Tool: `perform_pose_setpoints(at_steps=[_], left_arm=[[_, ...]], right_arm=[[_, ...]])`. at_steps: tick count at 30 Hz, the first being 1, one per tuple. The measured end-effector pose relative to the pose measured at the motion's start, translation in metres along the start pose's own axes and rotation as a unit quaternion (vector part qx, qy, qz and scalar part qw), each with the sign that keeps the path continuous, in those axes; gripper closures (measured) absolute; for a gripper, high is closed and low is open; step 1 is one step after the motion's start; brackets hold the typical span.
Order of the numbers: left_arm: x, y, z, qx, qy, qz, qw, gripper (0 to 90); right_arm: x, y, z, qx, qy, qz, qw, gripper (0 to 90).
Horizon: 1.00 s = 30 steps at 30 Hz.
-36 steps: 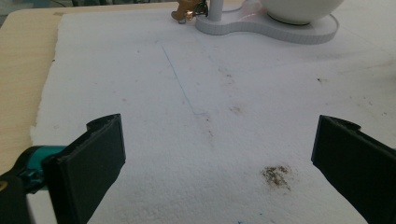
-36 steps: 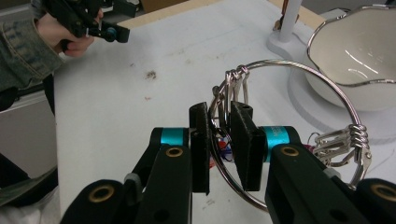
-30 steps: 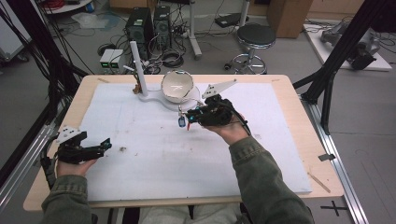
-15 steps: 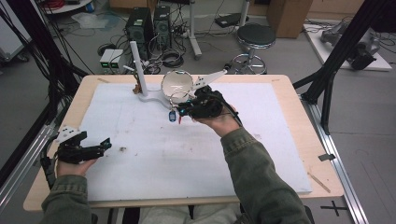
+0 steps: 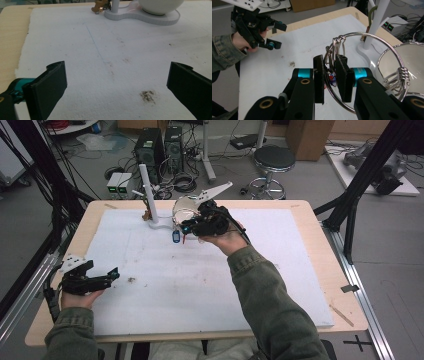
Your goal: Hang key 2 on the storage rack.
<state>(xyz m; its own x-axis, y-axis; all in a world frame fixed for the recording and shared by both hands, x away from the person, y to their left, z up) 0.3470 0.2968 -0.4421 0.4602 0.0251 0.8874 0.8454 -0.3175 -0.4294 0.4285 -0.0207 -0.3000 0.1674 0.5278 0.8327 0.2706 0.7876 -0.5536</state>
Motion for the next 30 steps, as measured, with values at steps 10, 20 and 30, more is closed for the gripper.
perform_pose_setpoints(at_steps=[10, 20, 30], left_arm=[[0.001, 0.000, 0.001, -0.001, -0.002, -0.002, 1.0000, 3.3], [0.001, 0.001, 0.002, -0.002, -0.004, -0.002, 1.0000, 3.3], [0.001, 0.002, 0.001, -0.006, -0.006, -0.003, 1.0000, 3.3]], right_arm=[[0.013, 0.012, -0.003, 0.007, -0.002, 0.007, 0.9999, 78.3], [0.027, 0.025, -0.007, 0.012, -0.009, 0.017, 0.9997, 78.2], [0.042, 0.041, -0.011, 0.013, -0.007, 0.013, 0.9998, 78.2]])
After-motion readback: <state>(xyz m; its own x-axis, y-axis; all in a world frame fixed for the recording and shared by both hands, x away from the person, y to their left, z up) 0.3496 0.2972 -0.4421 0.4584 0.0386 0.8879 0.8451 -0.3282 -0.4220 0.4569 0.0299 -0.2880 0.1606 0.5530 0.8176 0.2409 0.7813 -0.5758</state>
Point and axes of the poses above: each handheld gripper's, and its own axes: y roughly forward along the jaws, x roughly out of its top, z roughly to its left, the point moved 6 cm from there along y, roughly forward along the jaws, and after that the axes turned 5 degrees about -y, right-handed, at the moved point
